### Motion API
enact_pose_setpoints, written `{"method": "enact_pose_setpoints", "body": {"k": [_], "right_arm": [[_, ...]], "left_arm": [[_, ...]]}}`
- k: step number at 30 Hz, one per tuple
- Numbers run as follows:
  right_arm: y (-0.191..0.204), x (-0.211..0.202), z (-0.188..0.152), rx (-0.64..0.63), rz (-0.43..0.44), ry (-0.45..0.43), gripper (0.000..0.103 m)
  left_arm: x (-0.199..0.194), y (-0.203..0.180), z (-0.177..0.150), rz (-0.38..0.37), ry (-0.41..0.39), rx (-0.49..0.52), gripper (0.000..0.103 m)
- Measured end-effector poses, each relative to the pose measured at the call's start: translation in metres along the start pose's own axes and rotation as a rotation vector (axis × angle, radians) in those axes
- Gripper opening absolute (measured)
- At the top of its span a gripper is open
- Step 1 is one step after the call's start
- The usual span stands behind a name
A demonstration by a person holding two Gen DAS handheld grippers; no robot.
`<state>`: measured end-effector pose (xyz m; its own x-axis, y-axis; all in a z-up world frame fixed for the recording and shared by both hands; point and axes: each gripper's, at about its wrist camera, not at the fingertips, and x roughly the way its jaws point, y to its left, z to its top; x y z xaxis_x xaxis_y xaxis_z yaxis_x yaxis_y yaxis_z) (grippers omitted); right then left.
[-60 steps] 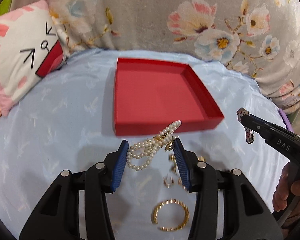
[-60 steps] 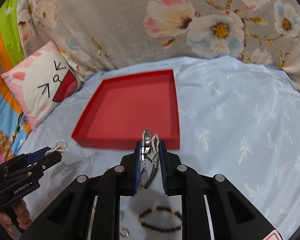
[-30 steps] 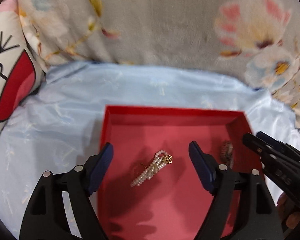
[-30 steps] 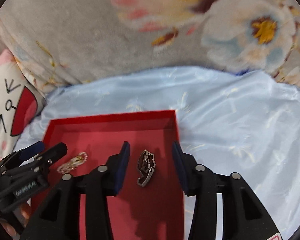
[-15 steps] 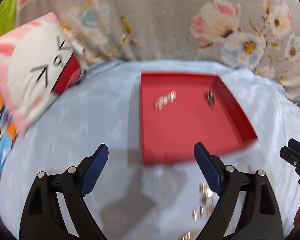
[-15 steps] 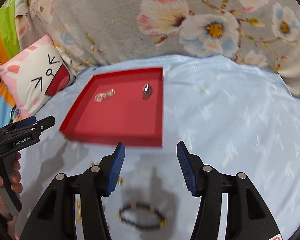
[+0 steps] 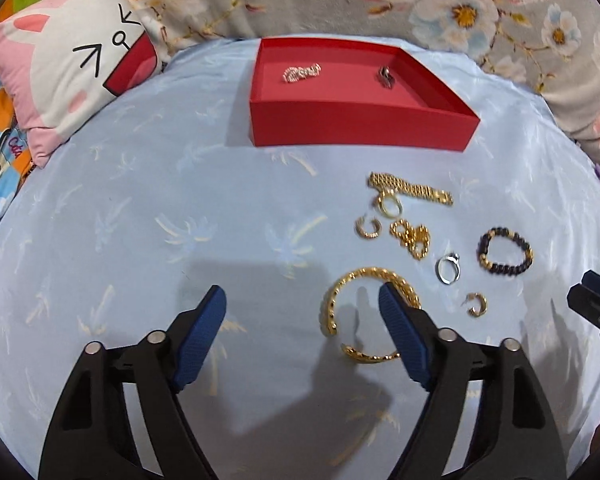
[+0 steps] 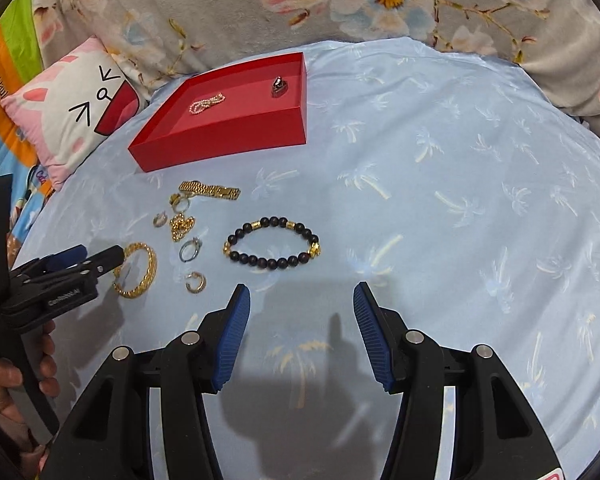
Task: Organize jewelry
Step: 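Grasp the gold twisted bangle with the left tool while the right tool grasps the black bead bracelet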
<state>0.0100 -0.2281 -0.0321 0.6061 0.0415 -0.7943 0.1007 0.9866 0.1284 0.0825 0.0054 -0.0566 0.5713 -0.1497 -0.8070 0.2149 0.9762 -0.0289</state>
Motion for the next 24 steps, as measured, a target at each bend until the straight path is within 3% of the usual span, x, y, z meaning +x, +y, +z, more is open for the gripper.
{"method": "enact_pose_setpoints", "body": {"k": [8, 10, 15, 18, 20, 24], "right_arm": [[0.003, 0.000, -0.002, 0.009, 0.014, 0.001, 0.053], [0.004, 0.000, -0.002, 0.007, 0.016, 0.000, 0.053], [0.005, 0.004, -0.001, 0.006, 0.025, 0.006, 0.054], [0.007, 0.010, -0.001, 0.000, 0.029, 0.016, 0.053], [0.009, 0.014, 0.002, -0.006, 0.032, 0.017, 0.053], [0.011, 0.027, 0.011, -0.015, 0.026, 0.015, 0.053]], "left_arm": [[-0.003, -0.018, -0.006, -0.072, 0.008, 0.016, 0.075], [-0.003, -0.025, -0.007, -0.065, -0.001, 0.031, 0.080], [0.010, -0.032, -0.009, -0.050, 0.022, 0.037, 0.079], [0.010, -0.037, -0.010, -0.029, 0.013, 0.055, 0.073], [0.008, -0.038, -0.009, -0.030, 0.003, 0.071, 0.055], [0.008, -0.035, -0.007, -0.052, 0.007, 0.055, 0.055]]}}
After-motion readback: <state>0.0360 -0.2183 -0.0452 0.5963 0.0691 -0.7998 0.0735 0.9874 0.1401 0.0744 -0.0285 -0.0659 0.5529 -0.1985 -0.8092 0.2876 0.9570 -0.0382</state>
